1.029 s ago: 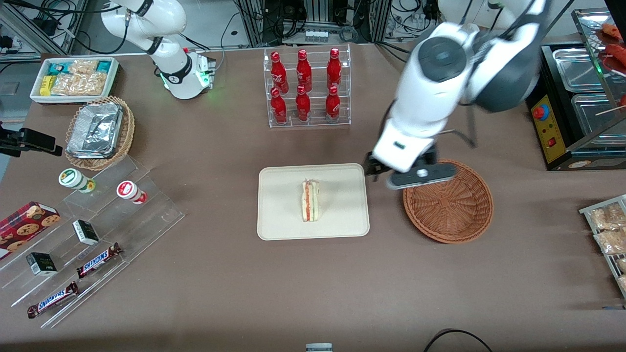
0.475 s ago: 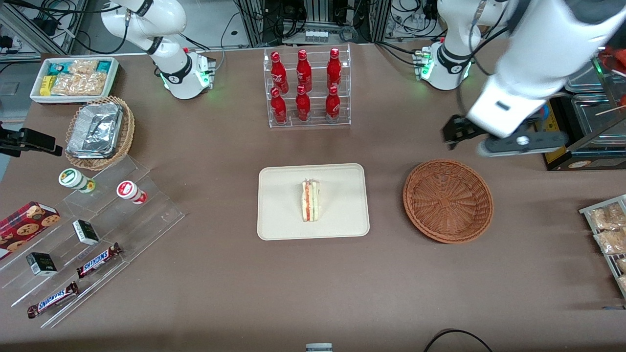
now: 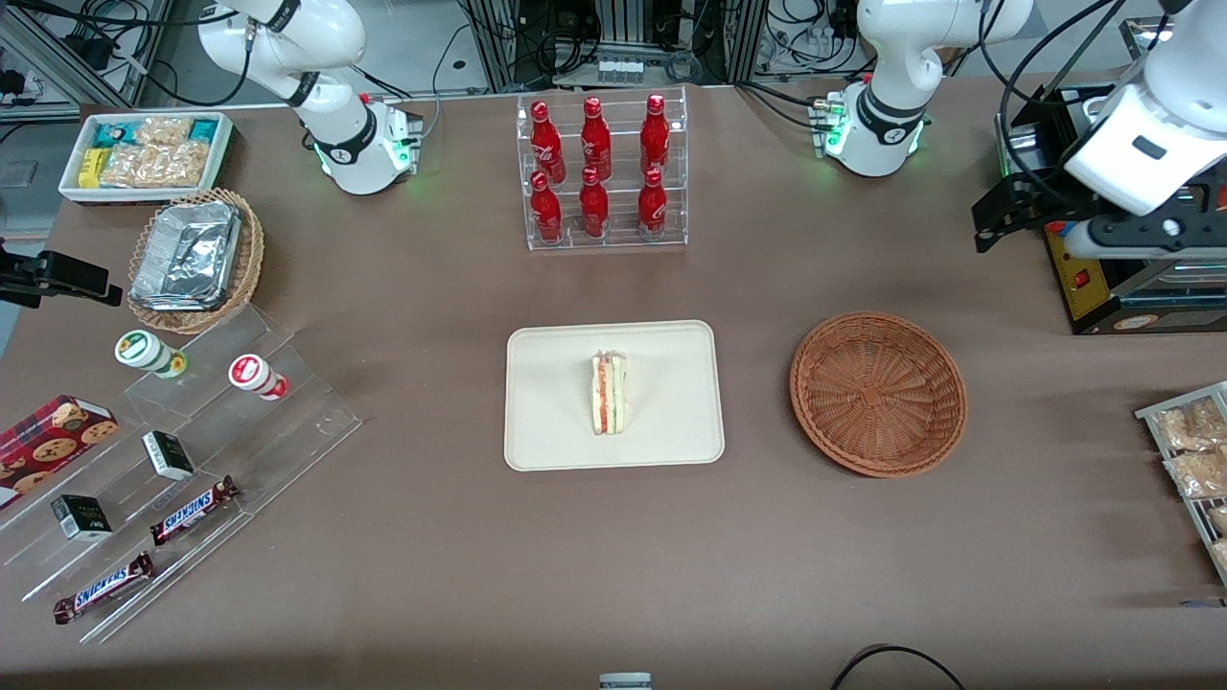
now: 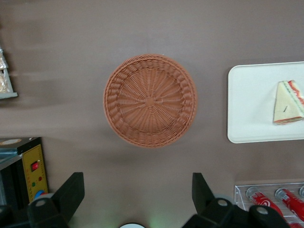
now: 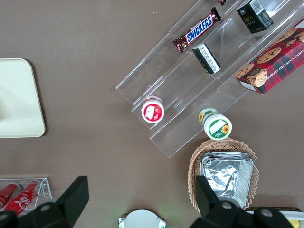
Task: Place sandwich from basket to tray
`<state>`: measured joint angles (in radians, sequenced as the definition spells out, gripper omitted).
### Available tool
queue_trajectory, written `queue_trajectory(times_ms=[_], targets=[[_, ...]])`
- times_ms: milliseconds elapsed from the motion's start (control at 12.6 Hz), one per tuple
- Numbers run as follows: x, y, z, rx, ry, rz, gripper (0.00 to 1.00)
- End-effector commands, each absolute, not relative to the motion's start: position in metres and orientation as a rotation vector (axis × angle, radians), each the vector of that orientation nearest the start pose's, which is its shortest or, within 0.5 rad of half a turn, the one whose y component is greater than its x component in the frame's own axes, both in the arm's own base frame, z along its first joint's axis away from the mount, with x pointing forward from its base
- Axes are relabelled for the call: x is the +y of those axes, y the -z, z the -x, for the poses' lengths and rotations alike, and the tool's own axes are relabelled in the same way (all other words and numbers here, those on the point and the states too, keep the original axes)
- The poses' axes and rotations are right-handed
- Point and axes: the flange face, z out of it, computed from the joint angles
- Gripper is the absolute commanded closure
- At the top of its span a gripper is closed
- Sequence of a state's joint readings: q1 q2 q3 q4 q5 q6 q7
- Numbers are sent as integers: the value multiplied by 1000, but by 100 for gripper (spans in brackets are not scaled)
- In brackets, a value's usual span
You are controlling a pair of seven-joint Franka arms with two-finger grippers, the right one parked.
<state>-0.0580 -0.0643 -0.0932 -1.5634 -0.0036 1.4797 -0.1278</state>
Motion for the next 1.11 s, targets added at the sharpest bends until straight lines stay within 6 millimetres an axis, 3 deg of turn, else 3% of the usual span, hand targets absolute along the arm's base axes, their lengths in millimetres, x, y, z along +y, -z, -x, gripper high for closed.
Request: queue_trajectory(times_ms=[0,554,1029], targets=[[-57,-657,-507,59,-35,3148,0],[-37,-663,-528,12,17,3144,0],[-38,-654,-549,10,4,3145,0]])
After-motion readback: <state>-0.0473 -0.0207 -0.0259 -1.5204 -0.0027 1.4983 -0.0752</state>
